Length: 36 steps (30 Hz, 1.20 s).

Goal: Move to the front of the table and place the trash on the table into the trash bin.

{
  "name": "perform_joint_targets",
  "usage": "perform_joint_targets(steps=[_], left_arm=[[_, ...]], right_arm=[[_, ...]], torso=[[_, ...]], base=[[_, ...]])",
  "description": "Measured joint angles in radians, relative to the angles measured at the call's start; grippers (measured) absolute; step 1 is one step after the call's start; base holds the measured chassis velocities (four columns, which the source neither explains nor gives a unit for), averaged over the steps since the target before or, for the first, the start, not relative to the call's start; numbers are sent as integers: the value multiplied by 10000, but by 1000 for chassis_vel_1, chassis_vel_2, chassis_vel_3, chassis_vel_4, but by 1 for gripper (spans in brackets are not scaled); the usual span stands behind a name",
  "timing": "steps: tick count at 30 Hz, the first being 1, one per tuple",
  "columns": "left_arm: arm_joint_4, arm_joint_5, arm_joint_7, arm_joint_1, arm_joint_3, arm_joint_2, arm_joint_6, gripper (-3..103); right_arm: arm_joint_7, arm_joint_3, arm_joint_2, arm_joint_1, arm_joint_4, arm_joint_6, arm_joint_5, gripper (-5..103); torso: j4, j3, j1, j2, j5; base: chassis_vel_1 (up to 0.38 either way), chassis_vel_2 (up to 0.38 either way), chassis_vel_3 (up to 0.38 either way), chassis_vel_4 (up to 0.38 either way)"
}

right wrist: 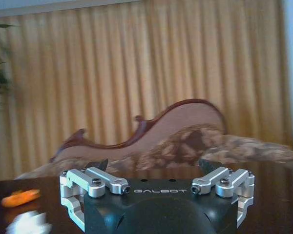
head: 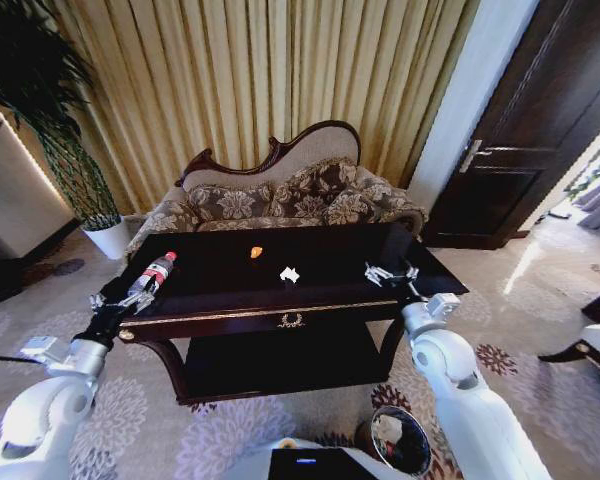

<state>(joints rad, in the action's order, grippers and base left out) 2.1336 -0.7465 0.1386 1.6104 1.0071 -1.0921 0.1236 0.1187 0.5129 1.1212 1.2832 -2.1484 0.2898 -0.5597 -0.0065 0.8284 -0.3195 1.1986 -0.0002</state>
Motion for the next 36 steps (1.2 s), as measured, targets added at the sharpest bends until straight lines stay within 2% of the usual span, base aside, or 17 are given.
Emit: perform_joint_targets(steps=[8, 16, 20, 22, 23, 25, 29, 36], left_arm=[[390, 236, 5, 43, -55, -211, 85, 100], [607, 372, -29, 286, 158, -361, 218, 100], [623, 403, -32, 348, 283, -449, 228, 100], [659, 428, 14, 367, 350, -528, 290, 100], [659, 428, 14, 367, 350, -528, 290, 100], [715, 518, 142, 370, 343, -653, 368, 100], [761, 639, 154, 370, 253, -756, 403, 100], [817, 676, 153, 418, 302, -766, 418, 100]], right_arm=[[-1, -1797, -869, -1280, 906, 170, -58, 100], [0, -3083, -866, -3120, 2037, 351, -165, 100], [-1, -4030, -1016, -3890, 2278, 865, -465, 100], [0, -4654, -1327, -4388, 2289, 1509, -546, 100], [0, -4654, -1327, -4388, 2289, 1509, -546, 100], [0, -5198, -1502, -4958, 2347, 2048, -750, 100], [0, -5852, -1390, -5751, 2836, 2299, -835, 100], [0, -6436, -1113, -6202, 3240, 2533, -1064, 100]], torso=[[-4, 6, -10, -6, 3], [3, 6, -14, -9, 1], [3, 5, -11, -7, 1], [-3, 5, -12, -7, 2], [-3, 5, -12, -7, 2], [-3, 5, -12, -7, 1], [1, 5, -11, -7, 1], [0, 6, -12, -7, 1]], base=[[18, -14, -20, 19], [0, 0, 0, 0], [0, 0, 0, 0], [0, 0, 0, 0], [0, 0, 0, 0], [0, 0, 0, 0], [0, 0, 0, 0], [0, 0, 0, 0]])
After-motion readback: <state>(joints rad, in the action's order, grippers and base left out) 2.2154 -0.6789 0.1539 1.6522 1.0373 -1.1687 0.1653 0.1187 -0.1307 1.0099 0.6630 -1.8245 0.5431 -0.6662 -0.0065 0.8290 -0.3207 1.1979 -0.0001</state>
